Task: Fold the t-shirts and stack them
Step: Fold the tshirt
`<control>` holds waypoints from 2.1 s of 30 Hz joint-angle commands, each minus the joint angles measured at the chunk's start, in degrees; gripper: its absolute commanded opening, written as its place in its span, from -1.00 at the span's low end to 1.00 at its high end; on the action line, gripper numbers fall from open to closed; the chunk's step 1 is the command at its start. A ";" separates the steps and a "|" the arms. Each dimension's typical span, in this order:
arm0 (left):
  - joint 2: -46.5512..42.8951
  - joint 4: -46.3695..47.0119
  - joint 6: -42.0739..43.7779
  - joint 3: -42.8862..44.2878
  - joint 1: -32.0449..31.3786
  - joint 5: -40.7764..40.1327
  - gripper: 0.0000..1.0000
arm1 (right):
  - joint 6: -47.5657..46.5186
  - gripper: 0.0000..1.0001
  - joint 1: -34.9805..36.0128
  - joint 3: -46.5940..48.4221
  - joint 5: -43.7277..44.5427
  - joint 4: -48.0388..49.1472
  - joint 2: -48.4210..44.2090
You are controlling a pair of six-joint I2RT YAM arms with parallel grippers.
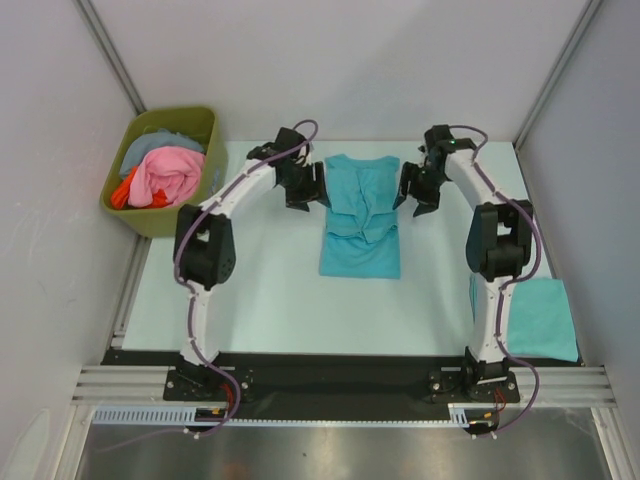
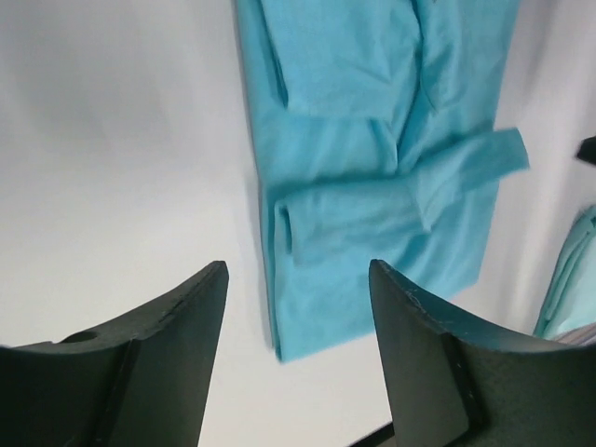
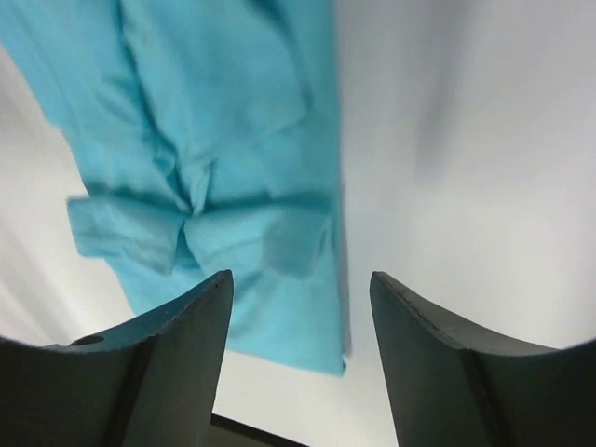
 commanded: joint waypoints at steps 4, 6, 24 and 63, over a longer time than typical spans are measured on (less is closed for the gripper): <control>-23.65 5.56 3.41 -17.45 -0.04 -3.48 0.32 | 7.31 0.20 15.37 -14.38 16.75 0.04 -13.79; -27.78 6.62 4.28 -24.66 -0.04 -3.22 0.30 | 11.47 0.19 17.74 -19.48 20.26 6.19 -17.48; -43.18 8.38 5.43 -42.53 -0.13 0.30 0.25 | 15.01 0.19 24.44 -14.24 27.48 12.37 -4.31; -25.09 17.79 3.68 -45.17 -0.74 19.46 0.60 | 0.33 0.58 7.48 -30.62 -4.05 10.25 -23.10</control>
